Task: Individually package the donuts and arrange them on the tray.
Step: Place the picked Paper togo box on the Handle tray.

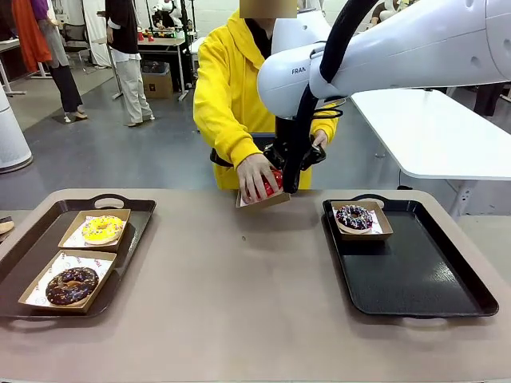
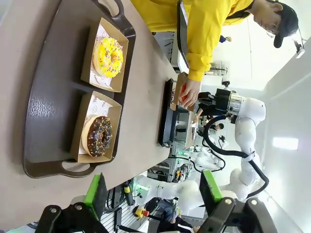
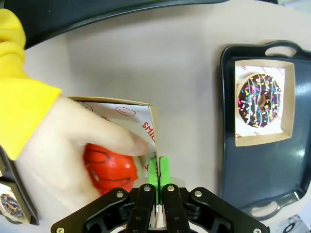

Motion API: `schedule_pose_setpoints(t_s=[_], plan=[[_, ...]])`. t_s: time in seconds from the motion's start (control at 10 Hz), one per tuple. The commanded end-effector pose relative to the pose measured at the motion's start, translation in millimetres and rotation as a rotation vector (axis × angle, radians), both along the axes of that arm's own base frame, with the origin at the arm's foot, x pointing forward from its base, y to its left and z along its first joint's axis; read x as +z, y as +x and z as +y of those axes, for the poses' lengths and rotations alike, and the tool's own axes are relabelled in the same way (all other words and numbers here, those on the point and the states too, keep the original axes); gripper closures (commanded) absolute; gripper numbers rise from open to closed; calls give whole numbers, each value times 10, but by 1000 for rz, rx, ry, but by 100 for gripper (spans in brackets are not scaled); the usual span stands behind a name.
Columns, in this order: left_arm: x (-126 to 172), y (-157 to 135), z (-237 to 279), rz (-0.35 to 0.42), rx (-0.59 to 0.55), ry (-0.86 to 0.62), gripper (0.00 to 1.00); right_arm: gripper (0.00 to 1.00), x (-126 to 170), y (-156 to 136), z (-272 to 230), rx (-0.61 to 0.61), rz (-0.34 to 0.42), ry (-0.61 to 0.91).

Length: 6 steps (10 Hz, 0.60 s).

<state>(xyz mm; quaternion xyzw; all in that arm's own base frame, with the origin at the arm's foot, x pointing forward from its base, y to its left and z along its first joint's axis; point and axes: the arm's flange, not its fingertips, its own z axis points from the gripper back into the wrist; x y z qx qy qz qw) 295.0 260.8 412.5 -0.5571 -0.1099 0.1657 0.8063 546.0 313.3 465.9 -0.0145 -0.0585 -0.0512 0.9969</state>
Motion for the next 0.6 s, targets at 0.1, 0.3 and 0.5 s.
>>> schedule_pose_setpoints(t_s=[0.1, 0.3, 0.5], plan=[[10, -11, 14, -11, 3, -12, 0, 100, 23, -5, -4, -3, -3, 4], [10, -11, 14, -11, 3, -12, 0, 100, 23, -5, -4, -3, -3, 4], [10, -11, 14, -11, 3, -12, 0, 100, 23, -5, -4, -3, -3, 4]])
